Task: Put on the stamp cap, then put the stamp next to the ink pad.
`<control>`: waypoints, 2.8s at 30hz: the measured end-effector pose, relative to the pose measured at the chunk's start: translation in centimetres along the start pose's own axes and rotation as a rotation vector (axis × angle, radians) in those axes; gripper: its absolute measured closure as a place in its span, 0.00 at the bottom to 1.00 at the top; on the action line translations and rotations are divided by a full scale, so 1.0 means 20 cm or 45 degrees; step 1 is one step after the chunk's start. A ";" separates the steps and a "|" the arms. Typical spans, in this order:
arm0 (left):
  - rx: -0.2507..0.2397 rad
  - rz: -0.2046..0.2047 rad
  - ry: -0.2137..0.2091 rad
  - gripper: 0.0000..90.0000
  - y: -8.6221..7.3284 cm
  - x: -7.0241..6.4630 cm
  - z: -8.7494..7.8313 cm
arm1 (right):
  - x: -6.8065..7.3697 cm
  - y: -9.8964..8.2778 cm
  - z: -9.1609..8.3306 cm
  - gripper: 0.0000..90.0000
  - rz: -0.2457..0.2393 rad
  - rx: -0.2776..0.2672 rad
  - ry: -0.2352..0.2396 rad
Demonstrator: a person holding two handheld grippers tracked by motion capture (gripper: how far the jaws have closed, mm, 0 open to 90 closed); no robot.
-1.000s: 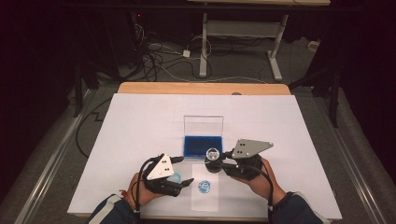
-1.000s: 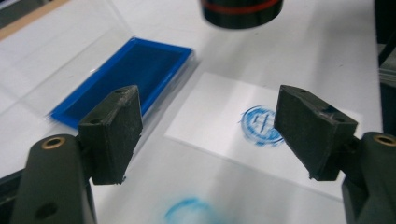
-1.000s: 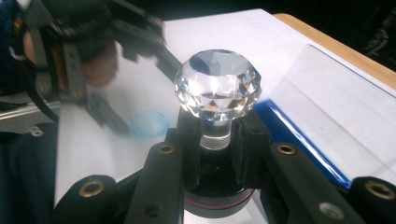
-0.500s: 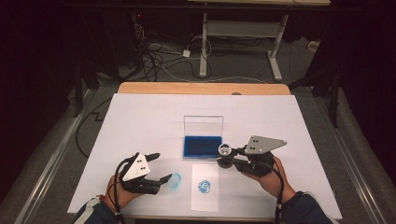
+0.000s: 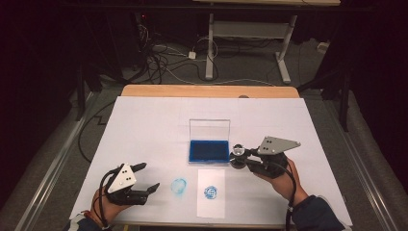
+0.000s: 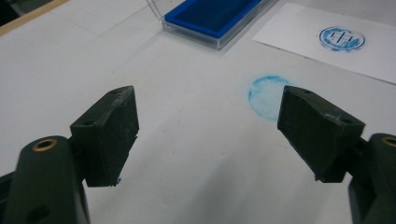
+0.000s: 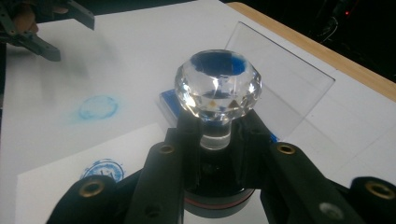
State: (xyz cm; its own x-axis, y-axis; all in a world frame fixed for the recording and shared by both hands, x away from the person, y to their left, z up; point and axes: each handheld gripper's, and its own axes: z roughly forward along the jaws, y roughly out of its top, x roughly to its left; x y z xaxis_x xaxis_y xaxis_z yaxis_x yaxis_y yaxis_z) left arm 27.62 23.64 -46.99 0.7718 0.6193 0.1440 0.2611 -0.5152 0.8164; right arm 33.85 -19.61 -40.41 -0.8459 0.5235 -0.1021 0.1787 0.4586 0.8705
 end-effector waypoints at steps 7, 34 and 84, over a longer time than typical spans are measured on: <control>0.018 0.003 -0.002 0.22 -0.01 0.00 0.01 | -0.04 -0.02 0.00 0.84 0.007 0.023 -0.027; 0.009 0.013 -0.012 0.22 -0.01 -0.01 0.01 | -0.17 -0.10 0.11 0.84 0.075 0.098 -0.102; 0.050 0.025 -0.019 0.22 -0.02 -0.02 0.01 | -0.25 -0.17 0.30 0.71 0.114 0.266 -0.101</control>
State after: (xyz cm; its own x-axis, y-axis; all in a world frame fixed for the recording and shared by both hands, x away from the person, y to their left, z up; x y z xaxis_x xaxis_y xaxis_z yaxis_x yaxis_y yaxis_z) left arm 27.25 23.47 -47.53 0.7856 0.6000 0.1509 0.2682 -0.5500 0.7909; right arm 40.45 -19.54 -45.73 -0.7813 0.6199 -0.0736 0.3583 0.5418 0.7603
